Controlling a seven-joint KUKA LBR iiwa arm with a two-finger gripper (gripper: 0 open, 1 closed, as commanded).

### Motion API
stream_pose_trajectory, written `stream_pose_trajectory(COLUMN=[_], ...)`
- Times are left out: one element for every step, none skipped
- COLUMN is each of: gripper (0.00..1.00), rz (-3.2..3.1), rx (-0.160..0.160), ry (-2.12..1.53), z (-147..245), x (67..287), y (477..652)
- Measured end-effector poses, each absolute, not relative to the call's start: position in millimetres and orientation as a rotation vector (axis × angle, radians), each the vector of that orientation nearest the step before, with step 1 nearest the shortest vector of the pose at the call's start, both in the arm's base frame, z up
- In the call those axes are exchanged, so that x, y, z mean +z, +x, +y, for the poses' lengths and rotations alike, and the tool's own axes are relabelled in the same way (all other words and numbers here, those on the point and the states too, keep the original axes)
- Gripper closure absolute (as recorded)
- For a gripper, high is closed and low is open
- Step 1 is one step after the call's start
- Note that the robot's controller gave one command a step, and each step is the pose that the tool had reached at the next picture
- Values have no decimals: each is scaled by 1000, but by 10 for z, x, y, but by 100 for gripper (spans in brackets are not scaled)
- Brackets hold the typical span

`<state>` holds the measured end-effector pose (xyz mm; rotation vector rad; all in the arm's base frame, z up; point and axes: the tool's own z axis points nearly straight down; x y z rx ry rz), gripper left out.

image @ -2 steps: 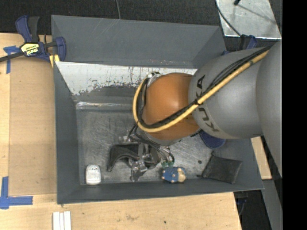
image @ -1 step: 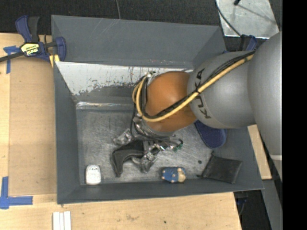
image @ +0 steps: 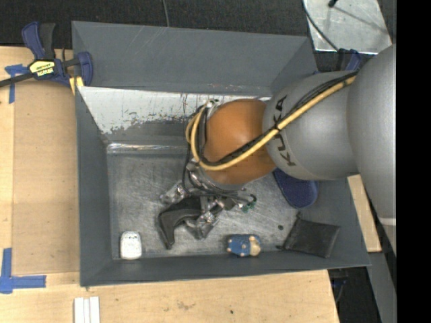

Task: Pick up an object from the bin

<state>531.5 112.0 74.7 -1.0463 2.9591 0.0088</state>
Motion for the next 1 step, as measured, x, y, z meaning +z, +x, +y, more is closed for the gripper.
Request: stream_pose_trajectory(gripper=[100], rz=[2571], rx=[0], ry=[-1803], z=[706], x=[1842], y=[5515])
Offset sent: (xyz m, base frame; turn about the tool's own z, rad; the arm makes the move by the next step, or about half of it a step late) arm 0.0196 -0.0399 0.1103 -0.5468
